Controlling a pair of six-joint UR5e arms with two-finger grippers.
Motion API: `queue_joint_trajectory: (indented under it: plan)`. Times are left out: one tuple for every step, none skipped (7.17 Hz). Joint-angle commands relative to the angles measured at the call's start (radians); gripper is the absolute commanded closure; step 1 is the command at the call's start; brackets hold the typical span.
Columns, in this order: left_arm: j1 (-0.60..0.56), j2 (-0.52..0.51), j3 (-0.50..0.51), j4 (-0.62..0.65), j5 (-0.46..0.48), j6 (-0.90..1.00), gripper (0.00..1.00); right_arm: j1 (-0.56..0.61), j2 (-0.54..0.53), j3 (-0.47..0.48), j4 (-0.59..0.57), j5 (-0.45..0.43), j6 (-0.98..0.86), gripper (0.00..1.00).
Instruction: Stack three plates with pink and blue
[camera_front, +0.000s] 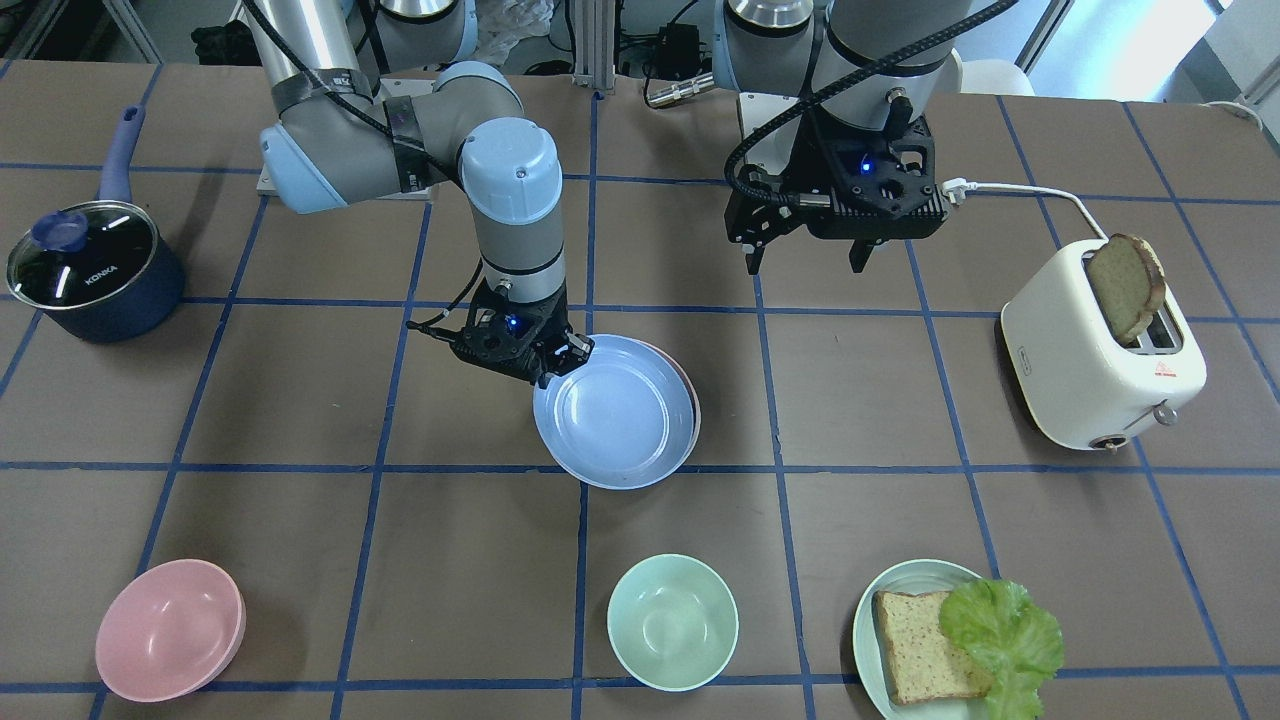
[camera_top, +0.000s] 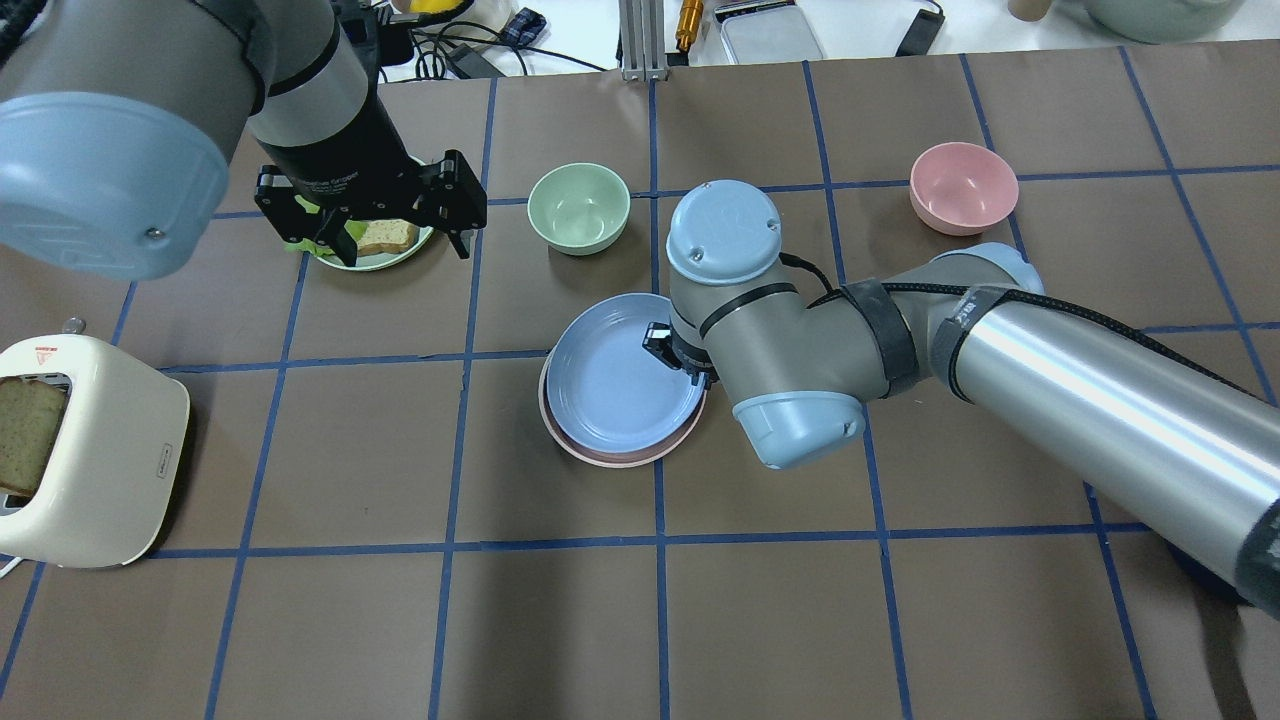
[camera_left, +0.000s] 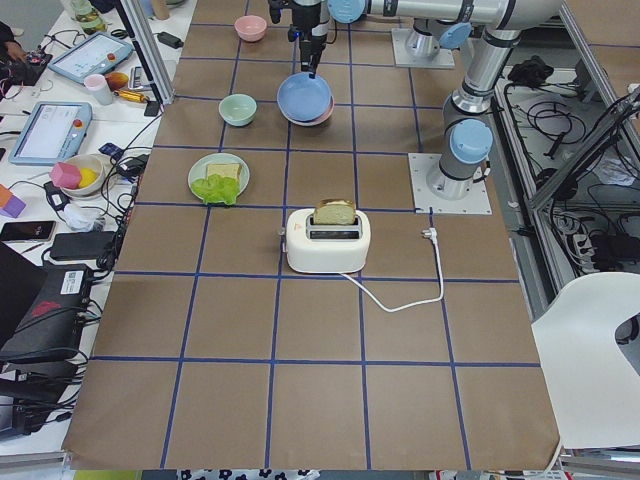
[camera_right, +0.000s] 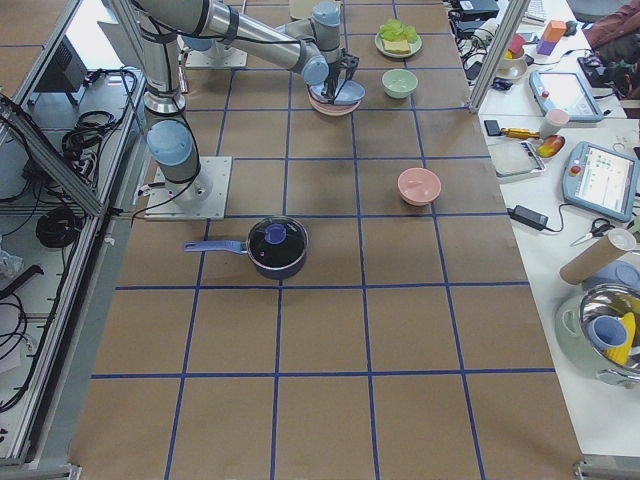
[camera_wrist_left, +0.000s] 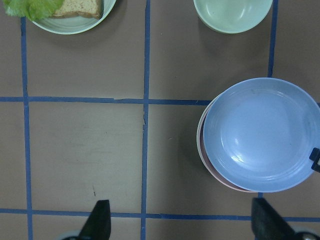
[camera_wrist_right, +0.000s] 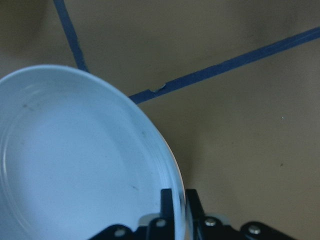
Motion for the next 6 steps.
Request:
queue_joint_trajectory:
  plan:
    - [0.000,0.000,0.000,0.000,0.000,0.000,0.00,-0.028,-0.006,-0.041,-0.003,-0.002,-0.017,0.00]
    - [0.000,0.000,0.000,0.000,0.001,0.000,0.00,-0.062,-0.006,-0.103,0.032,-0.002,-0.058,0.00]
    - [0.000,0.000,0.000,0.000,0.000,0.000,0.00,-0.120,-0.006,-0.188,0.146,-0.004,-0.203,0.00]
    - [0.000,0.000,0.000,0.000,0.000,0.000,0.00,-0.198,-0.006,-0.291,0.269,-0.004,-0.340,0.00]
    - [0.000,0.000,0.000,0.000,0.000,0.000,0.00,-0.268,-0.006,-0.381,0.372,-0.004,-0.466,0.00]
    - [0.000,0.000,0.000,0.000,0.000,0.000,0.00,-0.337,-0.006,-0.460,0.447,-0.004,-0.596,0.00]
